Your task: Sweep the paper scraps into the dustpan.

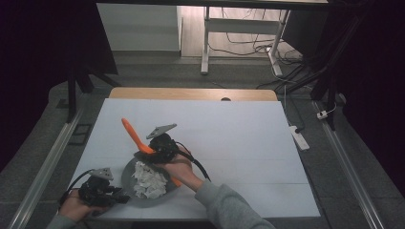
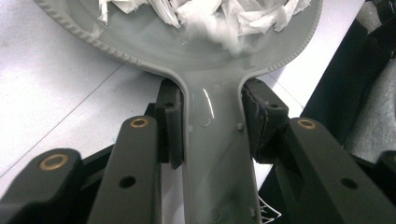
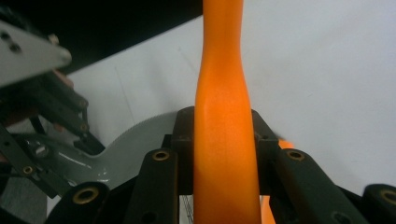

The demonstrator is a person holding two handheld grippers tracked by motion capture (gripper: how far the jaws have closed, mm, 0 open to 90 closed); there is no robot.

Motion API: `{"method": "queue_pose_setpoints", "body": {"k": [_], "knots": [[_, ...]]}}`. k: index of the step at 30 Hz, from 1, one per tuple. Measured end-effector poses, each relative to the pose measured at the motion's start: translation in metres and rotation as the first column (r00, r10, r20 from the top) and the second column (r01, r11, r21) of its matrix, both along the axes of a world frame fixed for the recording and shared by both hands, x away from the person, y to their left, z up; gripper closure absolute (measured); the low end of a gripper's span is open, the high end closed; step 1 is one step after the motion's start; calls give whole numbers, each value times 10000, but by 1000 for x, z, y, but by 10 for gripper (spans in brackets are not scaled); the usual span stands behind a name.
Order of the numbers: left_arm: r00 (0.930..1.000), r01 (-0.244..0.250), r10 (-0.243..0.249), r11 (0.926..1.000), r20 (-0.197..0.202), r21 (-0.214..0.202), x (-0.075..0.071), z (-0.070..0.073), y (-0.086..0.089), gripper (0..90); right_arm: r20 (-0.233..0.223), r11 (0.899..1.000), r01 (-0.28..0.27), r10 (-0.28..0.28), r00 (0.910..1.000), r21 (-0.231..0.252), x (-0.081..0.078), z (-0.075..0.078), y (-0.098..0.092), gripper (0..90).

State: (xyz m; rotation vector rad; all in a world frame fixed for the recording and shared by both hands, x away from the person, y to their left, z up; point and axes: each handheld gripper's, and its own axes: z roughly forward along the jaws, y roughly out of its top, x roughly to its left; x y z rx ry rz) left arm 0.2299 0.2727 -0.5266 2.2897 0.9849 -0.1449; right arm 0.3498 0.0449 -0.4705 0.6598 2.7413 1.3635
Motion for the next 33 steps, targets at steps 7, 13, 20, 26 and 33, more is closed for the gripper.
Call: {"method": "queue_pose_setpoints", "body": {"k": [7, 13, 20, 26, 33], "knots": [[10000, -53, 53, 10000, 65, -21, 0, 0, 1, 619, 167, 9969, 596, -605, 9980, 508, 8, 17, -25, 701], [9998, -39, 45, 9996, 218, -274, -1, 1, 3, 619, 254, 9943, 739, -760, 9968, 772, 10, 21, -36, 701], [9998, -141, 143, 9998, 131, -158, -1, 1, 3, 619, 325, 9912, 1016, -1047, 9940, 846, 13, 21, -46, 701], [10000, 2, -2, 10000, -56, -50, -4, 1, 10, 619, 469, 9845, 1753, -1752, 9834, 28, 30, -1, -58, 701], [10000, 33, -33, 10000, -65, -5, -3, 0, 7, 620, -130, 9818, 1892, -1894, 9818, -177, 35, -26, -49, 702]]}}
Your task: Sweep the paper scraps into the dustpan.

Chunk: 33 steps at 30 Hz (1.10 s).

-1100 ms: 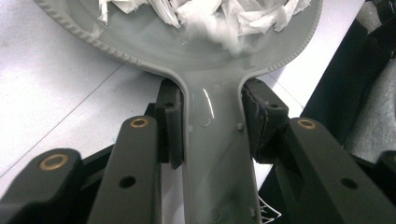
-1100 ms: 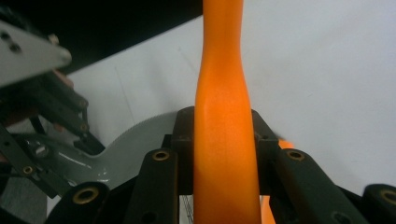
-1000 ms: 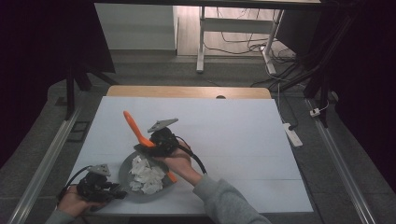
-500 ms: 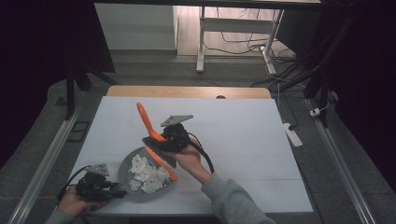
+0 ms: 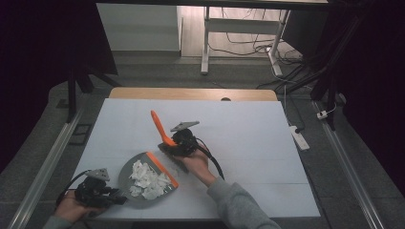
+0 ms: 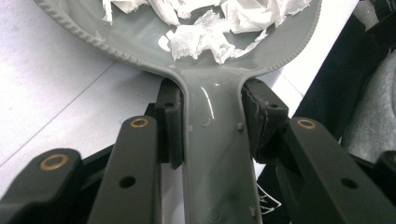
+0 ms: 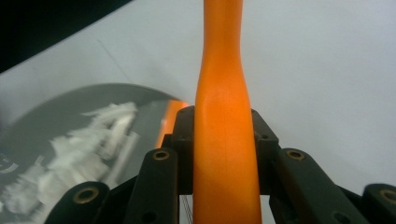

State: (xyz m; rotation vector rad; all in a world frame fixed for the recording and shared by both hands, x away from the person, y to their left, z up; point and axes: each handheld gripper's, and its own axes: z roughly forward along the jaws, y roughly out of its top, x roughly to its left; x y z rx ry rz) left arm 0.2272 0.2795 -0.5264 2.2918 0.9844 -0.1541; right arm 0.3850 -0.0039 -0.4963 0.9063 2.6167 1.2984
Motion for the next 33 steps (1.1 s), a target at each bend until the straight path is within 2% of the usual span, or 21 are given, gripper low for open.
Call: {"method": "queue_pose_setpoints", "body": {"k": [2, 5, 7, 9, 12, 15, 17, 23, 33], "knots": [[10000, -3, 3, 10000, 29, 12, 1, 0, -1, 620, -22, 9996, -223, 224, 9997, 160, -5, -1, 9, 702], [10000, -5, 5, 10000, 32, 18, 1, 0, -3, 620, -313, 9971, -694, 704, 9970, 326, -16, -2, 27, 702], [10000, -17, 17, 10000, 73, 7, 1, -1, -3, 620, -392, 9928, -1073, 1094, 9932, 527, -26, 1, 38, 702], [10000, -43, 43, 10000, 82, -38, 1, -1, -3, 619, -484, 9845, -1468, 1519, 9872, 958, -36, 8, 45, 702], [9999, -54, 55, 10000, 116, -74, 1, -2, -3, 619, -52, 9770, -1764, 1783, 9840, 1200, -45, 23, 48, 702], [9998, -64, 66, 9999, 170, -144, 1, -2, -3, 620, 273, 9759, -1649, 1626, 9863, 1429, -45, 35, 40, 702], [9995, -77, 82, 9998, 300, -174, 1, -2, -3, 619, 338, 9790, -1447, 1412, 9894, 1434, -42, 40, 32, 702], [9974, -198, 234, 9984, 675, -538, 1, 1, -3, 619, 435, 9809, -1010, 950, 9945, 1664, -34, 46, 11, 702], [9953, -461, 504, 9975, 826, -531, 2, 1, -2, 619, 635, 9802, -569, 456, 9969, 1895, -26, 54, -18, 702]]}}
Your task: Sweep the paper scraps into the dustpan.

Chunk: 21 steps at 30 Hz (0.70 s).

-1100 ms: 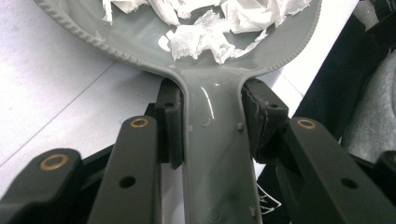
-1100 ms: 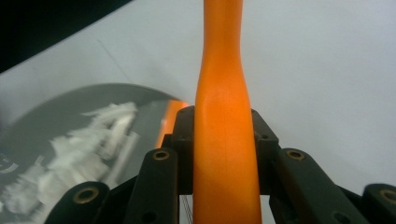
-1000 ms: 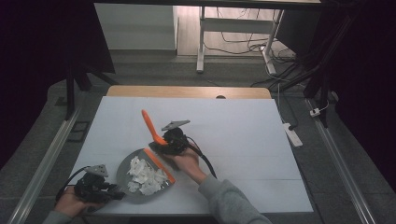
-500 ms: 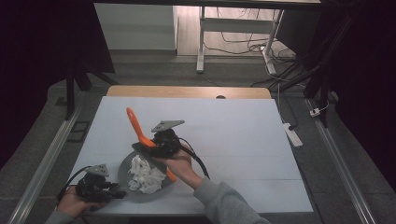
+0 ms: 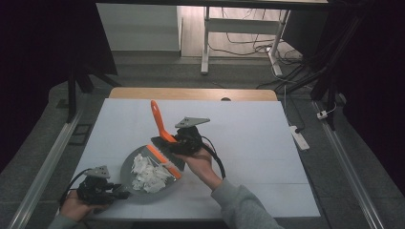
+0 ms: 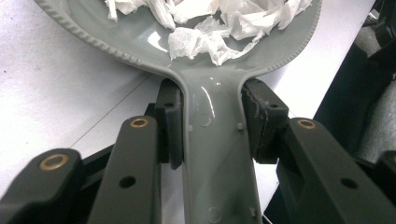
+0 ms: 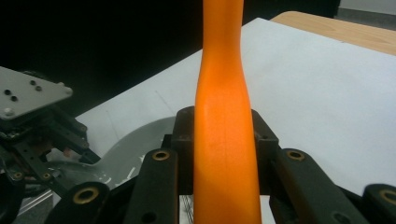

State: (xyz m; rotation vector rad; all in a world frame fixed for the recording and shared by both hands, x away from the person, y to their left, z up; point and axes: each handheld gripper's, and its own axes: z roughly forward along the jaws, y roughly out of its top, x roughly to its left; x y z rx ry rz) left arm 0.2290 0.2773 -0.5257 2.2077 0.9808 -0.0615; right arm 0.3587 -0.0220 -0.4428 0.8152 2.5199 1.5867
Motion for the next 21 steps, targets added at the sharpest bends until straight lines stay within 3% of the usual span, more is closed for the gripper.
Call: {"method": "queue_pose_setpoints", "body": {"k": [12, 21], "knots": [[9969, -669, 682, 9972, 390, -331, -1, 4, 3, 619, 145, 9987, 502, -503, 9986, 115, 7, 0, -46, 702], [9877, -1403, 1431, 9890, 632, -476, 0, 9, 2, 619, 419, 9966, 803, -811, 9958, 200, 4, 1, -84, 702]]}}
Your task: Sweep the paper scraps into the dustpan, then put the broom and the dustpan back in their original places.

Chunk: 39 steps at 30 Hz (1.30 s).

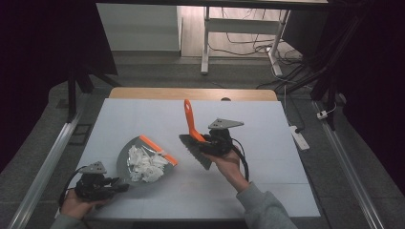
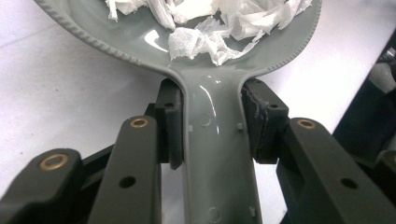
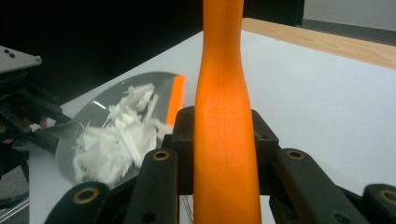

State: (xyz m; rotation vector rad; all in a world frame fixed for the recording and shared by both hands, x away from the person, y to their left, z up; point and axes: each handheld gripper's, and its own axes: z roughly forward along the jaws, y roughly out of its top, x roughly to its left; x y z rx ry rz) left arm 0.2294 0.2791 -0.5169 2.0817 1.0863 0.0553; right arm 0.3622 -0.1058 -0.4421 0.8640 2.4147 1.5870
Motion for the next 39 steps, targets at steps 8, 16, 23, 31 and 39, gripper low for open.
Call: {"method": "queue_pose_setpoints", "body": {"k": [8, 16, 23, 31, 39], "knots": [[9989, -438, 440, 9989, 131, -143, 3, 3, -4, 619, 171, 9997, 243, -245, 9996, 76, -8, 2, -28, 702], [9974, -706, 708, 9973, 123, -178, 5, 4, -6, 619, 254, 9994, 346, -347, 9991, 60, -11, 1, -48, 702], [9949, -983, 988, 9949, 205, -233, 5, 5, -6, 619, 176, 9996, 254, -256, 9995, 121, -14, 0, -60, 702], [9921, -1224, 1230, 9922, 249, -218, 6, 6, -8, 619, 242, 9998, 181, -180, 9995, -35, -22, -1, -76, 701], [9871, -1588, 1591, 9872, 180, -133, 8, 5, -15, 619, -145, 9992, 369, -371, 9992, -146, -27, -10, -95, 701]]}}
